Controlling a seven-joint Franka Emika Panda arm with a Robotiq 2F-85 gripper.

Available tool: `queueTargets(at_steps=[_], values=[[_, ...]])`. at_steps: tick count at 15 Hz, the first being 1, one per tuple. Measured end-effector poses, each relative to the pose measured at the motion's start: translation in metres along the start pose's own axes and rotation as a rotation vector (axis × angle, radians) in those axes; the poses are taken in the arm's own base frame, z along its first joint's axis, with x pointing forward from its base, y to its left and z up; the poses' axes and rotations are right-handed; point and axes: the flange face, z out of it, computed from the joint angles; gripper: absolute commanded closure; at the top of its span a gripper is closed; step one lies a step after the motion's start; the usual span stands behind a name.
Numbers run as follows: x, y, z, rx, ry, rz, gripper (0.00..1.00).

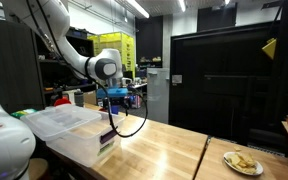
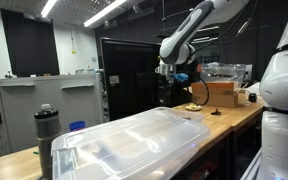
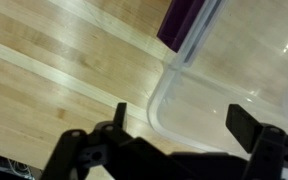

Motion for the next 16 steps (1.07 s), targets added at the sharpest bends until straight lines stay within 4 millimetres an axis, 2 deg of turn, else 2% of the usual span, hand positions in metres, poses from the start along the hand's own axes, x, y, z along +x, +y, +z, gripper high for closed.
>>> queueTargets(at_steps=[4,7,12,16], values=[[0.008,-0.05,0.008,-0.127,-0.027,-0.135,0.0],[0.011,-0.077,0.008,-0.208,-0.035,-0.207,0.0],[0.012,-0.093,-0.001,-0.292,-0.023,-0.267,0.0],[0.007,-0.103,-0.001,-0.336,-0.025,-0.311,0.0]])
